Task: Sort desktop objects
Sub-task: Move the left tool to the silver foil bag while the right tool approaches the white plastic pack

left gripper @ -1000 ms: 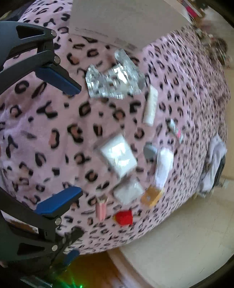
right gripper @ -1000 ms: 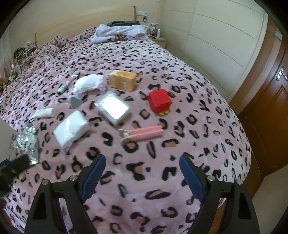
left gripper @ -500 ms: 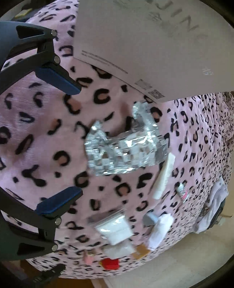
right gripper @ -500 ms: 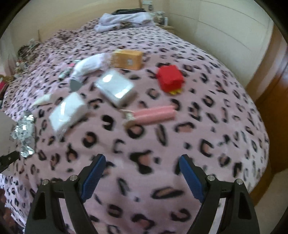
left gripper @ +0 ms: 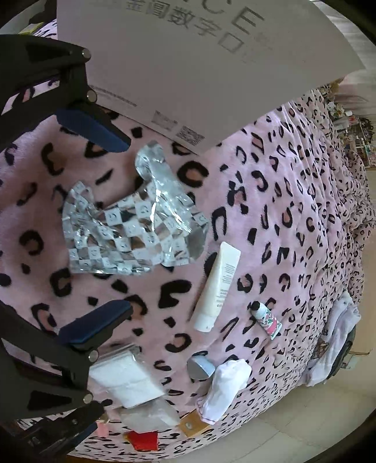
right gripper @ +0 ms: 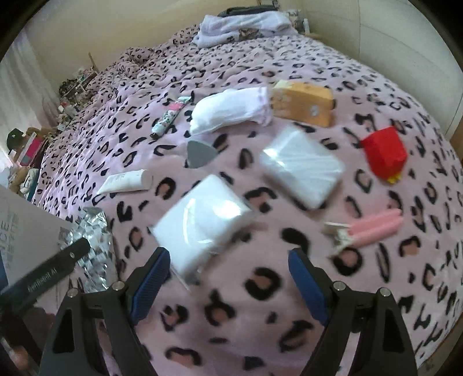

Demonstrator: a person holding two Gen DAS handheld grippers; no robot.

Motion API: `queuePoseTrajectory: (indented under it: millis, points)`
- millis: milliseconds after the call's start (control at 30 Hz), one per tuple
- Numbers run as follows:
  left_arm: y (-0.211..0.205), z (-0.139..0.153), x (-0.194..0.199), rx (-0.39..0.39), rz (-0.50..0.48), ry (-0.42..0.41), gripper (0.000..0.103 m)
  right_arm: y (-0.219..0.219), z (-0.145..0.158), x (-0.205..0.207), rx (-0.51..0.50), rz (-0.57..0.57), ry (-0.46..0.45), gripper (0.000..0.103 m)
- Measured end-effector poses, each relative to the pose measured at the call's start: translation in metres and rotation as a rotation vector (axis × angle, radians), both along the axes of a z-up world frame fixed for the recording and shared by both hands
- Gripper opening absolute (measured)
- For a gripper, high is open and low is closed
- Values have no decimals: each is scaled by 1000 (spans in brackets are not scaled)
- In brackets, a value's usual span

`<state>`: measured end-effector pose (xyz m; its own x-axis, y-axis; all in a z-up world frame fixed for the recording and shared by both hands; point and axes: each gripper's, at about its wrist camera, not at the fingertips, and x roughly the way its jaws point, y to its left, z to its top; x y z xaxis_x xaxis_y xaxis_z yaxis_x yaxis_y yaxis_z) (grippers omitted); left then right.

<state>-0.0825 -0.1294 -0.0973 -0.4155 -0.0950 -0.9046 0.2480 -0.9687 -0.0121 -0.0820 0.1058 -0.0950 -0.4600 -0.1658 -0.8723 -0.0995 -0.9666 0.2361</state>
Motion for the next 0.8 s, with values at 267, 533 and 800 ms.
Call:
queuePoseTrajectory:
  millis: [267, 533, 800]
  points:
    - [-10, -15, -11, 10, 32, -22, 103, -8, -10, -24, -81, -98, -72, 86]
    - [-14, -18, -12, 11, 35, -9, 103, -16, -24, -33, -163, -204, -187, 86]
    - [-20, -27, -18, 26, 38, -27, 103, -18, -42, -41, -213, -343, -214, 86]
